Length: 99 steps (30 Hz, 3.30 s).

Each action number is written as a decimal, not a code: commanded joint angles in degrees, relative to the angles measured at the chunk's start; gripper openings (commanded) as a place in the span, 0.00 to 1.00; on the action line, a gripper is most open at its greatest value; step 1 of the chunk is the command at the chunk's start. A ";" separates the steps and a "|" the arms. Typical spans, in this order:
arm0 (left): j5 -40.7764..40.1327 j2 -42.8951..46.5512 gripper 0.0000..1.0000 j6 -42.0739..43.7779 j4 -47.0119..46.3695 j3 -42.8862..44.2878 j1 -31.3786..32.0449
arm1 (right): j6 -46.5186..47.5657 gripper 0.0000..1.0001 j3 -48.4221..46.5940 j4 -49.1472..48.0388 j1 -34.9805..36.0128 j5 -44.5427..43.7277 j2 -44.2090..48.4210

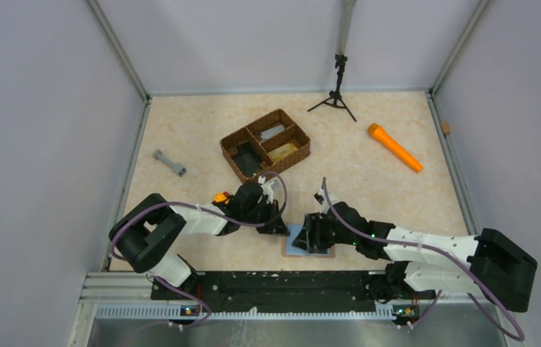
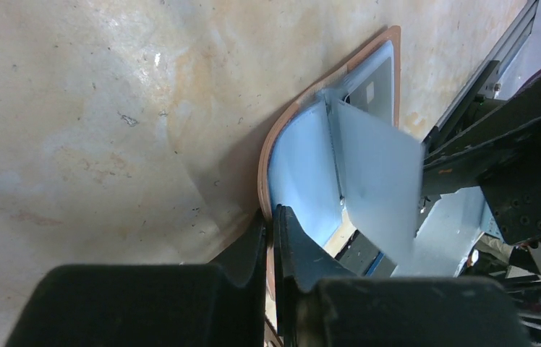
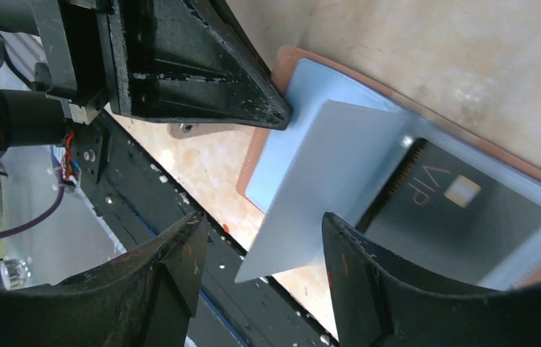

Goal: Take the credit cards out of the card holder
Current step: Pick up the credit card at the corner of the board.

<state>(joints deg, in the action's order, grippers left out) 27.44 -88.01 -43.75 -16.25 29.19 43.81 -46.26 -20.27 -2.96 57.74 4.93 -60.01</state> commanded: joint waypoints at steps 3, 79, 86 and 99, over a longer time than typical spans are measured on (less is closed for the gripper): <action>1.18 2.03 0.12 -0.24 -2.21 0.72 0.22 | -0.62 0.62 -0.61 -9.54 0.71 2.69 -4.96; 10.39 4.70 0.00 -13.63 -26.31 -5.82 -2.80 | -6.85 0.99 4.33 23.09 -5.53 -11.56 31.80; 12.62 9.25 0.00 -19.18 -33.86 -7.90 -4.33 | -10.34 0.99 7.52 16.73 -6.42 -9.90 38.45; 8.42 26.34 0.00 -17.71 -20.55 -6.87 -6.10 | -11.20 0.99 8.42 17.79 -6.73 -16.21 52.81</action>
<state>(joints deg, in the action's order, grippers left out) 37.43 -66.81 -62.41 -39.42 21.21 38.00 -57.32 -12.36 17.10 51.51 -9.02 -10.46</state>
